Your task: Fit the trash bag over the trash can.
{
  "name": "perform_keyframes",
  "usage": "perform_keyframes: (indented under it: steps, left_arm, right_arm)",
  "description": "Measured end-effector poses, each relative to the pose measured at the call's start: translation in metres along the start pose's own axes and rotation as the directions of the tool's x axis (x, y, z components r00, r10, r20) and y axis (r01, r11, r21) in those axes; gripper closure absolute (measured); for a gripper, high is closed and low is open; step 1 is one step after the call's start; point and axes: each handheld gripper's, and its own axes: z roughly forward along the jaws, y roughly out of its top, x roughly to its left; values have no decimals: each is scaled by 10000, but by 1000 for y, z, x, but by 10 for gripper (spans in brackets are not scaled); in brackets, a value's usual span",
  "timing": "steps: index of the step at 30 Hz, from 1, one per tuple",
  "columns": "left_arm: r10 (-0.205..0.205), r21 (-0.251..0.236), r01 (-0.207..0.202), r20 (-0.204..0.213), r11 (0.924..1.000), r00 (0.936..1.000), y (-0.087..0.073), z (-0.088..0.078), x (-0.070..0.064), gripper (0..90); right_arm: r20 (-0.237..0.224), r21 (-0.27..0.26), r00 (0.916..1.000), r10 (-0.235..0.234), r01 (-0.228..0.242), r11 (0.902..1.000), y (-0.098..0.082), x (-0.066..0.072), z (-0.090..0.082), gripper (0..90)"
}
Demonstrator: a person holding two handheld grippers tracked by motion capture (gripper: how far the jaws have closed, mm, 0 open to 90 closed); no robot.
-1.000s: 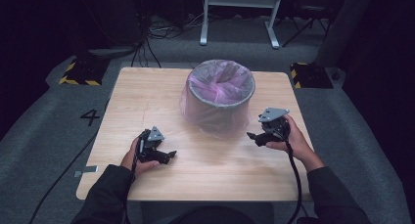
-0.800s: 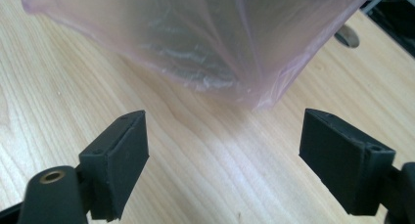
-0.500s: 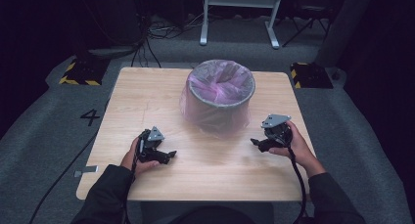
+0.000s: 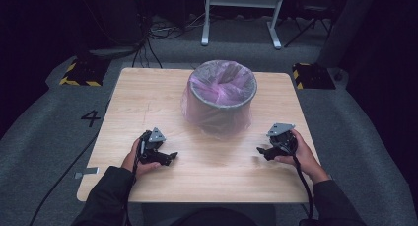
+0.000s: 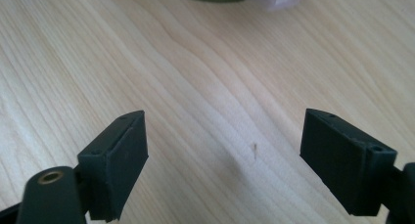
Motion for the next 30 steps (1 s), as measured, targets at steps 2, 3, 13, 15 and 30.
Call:
perform_keyframes:
  steps: [2,3,13,15,30]
  left_arm:
    - [-3,-1,3,0,10000,10000,0,0,0,138]
    - [-1,0,1,0,10000,10000,0,0,0,138]
    - [-2,-2,2,1,10000,10000,0,0,0,138]
    - [-3,-2,3,-1,10000,10000,0,0,0,138]
    - [21,-1,-21,-33,10000,10000,0,0,0,137]
  right_arm:
    - [52,56,10000,33,-34,10000,-3,1,1,181]
    - [32,50,10000,91,-91,9999,-5,1,1,181]
    - [-27,-130,9978,664,-665,9977,-25,2,0,181]
    - [2,-148,9976,698,-698,9975,-29,3,0,181]
    - [-399,-1141,9709,2361,-2392,9642,-62,5,-6,163]
